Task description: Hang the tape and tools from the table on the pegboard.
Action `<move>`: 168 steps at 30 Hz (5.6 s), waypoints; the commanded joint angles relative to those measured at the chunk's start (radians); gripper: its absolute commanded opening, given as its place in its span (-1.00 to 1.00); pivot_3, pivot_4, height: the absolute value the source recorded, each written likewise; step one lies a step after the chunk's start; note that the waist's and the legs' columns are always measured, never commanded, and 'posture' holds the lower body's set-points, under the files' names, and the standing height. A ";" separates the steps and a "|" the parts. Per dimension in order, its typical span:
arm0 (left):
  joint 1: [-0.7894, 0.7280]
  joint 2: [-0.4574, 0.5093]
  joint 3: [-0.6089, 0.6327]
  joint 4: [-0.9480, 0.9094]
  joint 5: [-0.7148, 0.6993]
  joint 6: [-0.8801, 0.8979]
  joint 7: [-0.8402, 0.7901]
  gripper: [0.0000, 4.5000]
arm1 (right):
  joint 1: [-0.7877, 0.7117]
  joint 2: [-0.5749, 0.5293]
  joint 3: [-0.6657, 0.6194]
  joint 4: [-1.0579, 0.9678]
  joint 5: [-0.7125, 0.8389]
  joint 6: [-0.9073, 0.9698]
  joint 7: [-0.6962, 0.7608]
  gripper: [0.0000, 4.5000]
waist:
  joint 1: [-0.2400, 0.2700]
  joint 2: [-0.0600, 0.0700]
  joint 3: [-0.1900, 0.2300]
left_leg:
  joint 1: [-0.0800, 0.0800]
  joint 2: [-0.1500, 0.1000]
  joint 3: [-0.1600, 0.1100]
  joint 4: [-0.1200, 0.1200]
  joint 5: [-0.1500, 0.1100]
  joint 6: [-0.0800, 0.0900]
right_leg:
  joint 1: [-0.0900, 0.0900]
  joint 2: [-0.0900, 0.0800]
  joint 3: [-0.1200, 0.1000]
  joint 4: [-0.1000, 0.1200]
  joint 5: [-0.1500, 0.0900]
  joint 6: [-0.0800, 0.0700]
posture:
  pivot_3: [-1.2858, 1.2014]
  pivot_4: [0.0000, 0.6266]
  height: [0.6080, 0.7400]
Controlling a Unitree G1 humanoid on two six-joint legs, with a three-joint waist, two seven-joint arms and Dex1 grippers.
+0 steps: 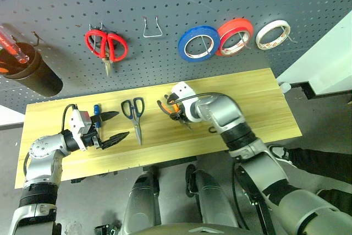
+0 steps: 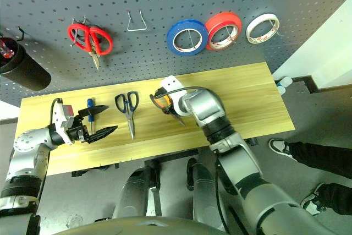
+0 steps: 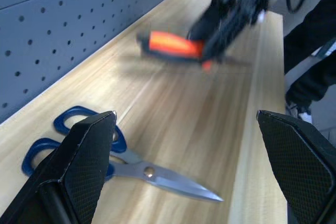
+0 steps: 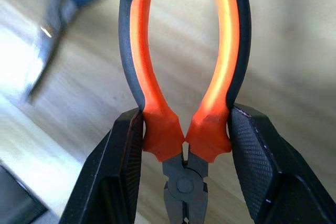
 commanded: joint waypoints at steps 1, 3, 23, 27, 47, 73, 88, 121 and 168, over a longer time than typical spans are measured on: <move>0.019 0.015 0.035 -0.036 -0.033 0.003 0.003 1.00 | 0.027 -0.056 -0.010 -0.211 0.055 -0.010 0.040 -0.08 | 0.001 -0.001 -0.014 | 0.000 0.000 0.000 -0.001 0.000 0.000 | 0.000 0.000 -0.001 0.000 0.000 0.000 | 0.15 -0.51 1.00; 0.014 0.012 0.045 -0.037 -0.043 0.002 0.008 1.00 | 0.033 -0.087 -0.053 -0.316 0.105 0.023 0.058 -0.08 | 0.000 -0.001 -0.030 | 0.000 0.000 -0.001 -0.001 0.000 -0.001 | 0.000 0.001 -0.002 0.000 0.000 0.000 | 0.14 -0.56 1.00; -0.119 -0.042 0.061 -0.030 -0.128 0.018 0.001 1.00 | -0.132 0.096 -0.354 -0.352 0.248 -0.306 -0.239 -0.08 | -0.019 -0.005 -0.162 | 0.016 0.008 -0.004 0.014 -0.002 -0.003 | 0.024 0.010 -0.005 -0.005 0.012 -0.004 | 0.07 -0.89 1.00; -0.129 -0.029 0.063 -0.088 -0.166 0.090 -0.011 1.00 | -0.183 0.134 -0.340 -0.227 0.222 -0.425 -0.296 -0.08 | -0.029 -0.005 -0.172 | 0.017 0.008 -0.003 0.014 0.000 0.000 | 0.025 0.010 -0.004 -0.004 0.013 -0.007 | 0.08 -0.89 1.00; -0.087 0.043 0.208 -0.372 -0.349 0.359 0.112 1.00 | -0.381 0.222 -0.288 0.297 0.147 -0.831 -0.322 -0.08 | -0.006 -0.004 -0.177 | 0.018 0.007 -0.003 0.015 0.000 0.000 | 0.025 0.011 -0.001 -0.001 0.013 -0.007 | 0.19 -0.88 1.00; -0.057 0.019 0.245 -0.319 -0.270 0.227 0.205 1.00 | -0.519 0.261 -0.294 0.888 0.006 -1.272 -0.457 -0.08 | 0.008 -0.009 -0.193 | 0.020 0.007 -0.003 0.015 0.001 -0.001 | 0.027 0.011 -0.001 0.000 0.013 -0.007 | 0.21 -0.87 1.00; -0.072 0.024 0.241 -0.312 -0.266 0.231 0.203 1.00 | -0.470 0.275 -0.258 0.960 -0.062 -1.258 -0.470 -0.08 | 0.028 -0.010 -0.196 | 0.026 0.008 -0.004 0.015 0.000 -0.001 | 0.032 0.011 -0.001 0.000 0.013 -0.007 | 0.21 -0.87 1.00; -0.082 0.012 0.202 -0.270 -0.238 0.240 0.171 1.00 | -0.203 0.138 -0.301 0.054 0.165 -0.742 -0.320 0.99 | 0.024 -0.010 -0.196 | 0.028 0.007 -0.004 0.014 0.000 0.000 | 0.035 0.009 -0.001 -0.001 0.012 -0.007 | 0.16 -0.79 1.00; 0.120 -0.367 -0.087 -0.385 0.280 0.696 1.142 1.00 | 0.183 -0.470 -0.099 0.016 0.284 -0.897 0.700 0.99 | 0.027 0.003 -0.182 | 0.032 0.003 -0.007 0.012 -0.003 -0.002 | 0.036 0.003 -0.001 -0.004 0.004 -0.009 | 0.10 -0.52 1.00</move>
